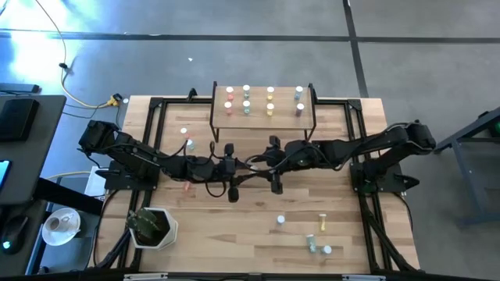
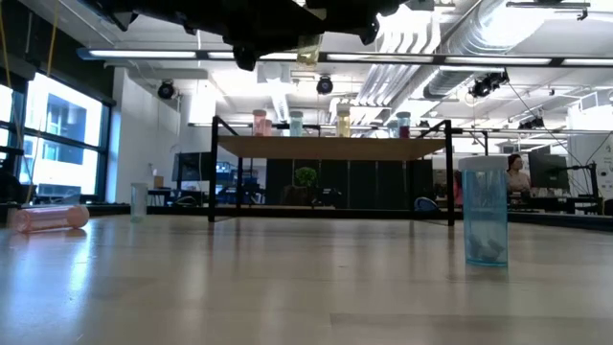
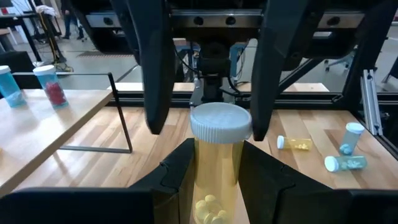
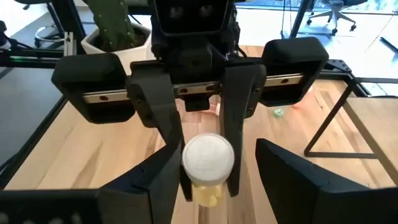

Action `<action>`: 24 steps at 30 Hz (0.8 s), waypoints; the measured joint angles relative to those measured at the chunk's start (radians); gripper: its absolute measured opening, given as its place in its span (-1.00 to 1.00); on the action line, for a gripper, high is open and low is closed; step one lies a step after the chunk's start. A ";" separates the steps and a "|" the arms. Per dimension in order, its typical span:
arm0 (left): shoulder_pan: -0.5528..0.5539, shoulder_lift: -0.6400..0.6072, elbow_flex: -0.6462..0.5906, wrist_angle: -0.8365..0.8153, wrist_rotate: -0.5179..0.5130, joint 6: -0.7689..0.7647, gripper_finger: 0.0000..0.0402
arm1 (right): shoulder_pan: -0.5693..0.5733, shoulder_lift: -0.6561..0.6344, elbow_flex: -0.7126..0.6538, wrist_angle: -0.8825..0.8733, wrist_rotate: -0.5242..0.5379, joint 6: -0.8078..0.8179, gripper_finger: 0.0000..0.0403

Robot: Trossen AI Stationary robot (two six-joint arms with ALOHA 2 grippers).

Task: Pick and place medicine bottles onto shelf by color
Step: Put the yellow medicine bottle on the shelf

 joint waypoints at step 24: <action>0.024 0.000 0.000 0.037 0.015 0.001 -0.53 | 0.000 0.000 0.000 0.007 0.018 -0.033 -0.12</action>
